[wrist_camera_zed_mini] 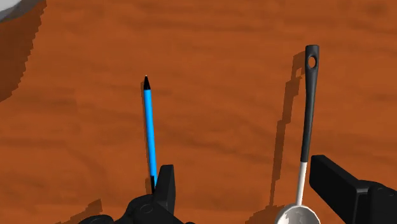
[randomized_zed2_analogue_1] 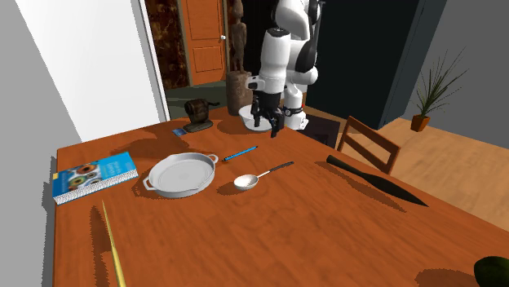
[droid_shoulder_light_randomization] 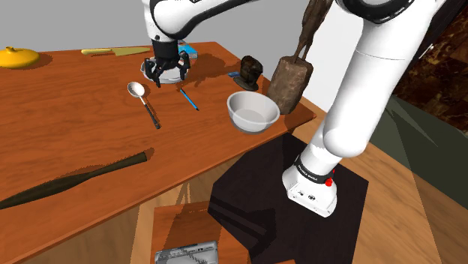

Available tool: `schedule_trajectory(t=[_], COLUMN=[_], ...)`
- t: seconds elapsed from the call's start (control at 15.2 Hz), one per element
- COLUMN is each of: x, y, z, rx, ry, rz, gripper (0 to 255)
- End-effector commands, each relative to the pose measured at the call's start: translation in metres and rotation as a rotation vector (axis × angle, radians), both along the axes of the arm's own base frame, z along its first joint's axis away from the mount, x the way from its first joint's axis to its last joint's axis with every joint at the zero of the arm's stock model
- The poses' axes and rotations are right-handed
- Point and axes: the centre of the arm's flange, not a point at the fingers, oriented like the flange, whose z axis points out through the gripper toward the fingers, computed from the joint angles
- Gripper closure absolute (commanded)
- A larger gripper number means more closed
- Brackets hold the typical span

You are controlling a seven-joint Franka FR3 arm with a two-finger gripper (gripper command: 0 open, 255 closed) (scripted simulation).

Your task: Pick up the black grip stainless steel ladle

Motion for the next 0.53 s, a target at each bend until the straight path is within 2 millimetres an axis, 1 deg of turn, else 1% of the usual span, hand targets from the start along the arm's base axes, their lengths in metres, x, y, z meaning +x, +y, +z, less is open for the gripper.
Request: schedule_trajectory(t=[0.0,0.46], x=[0.016,0.079], y=[0.016,0.065], z=[-0.017,-0.067], rx=[-0.002,-0.011], ry=[0.003,0.013], rz=[-0.010,-0.038], gripper=[0,0])
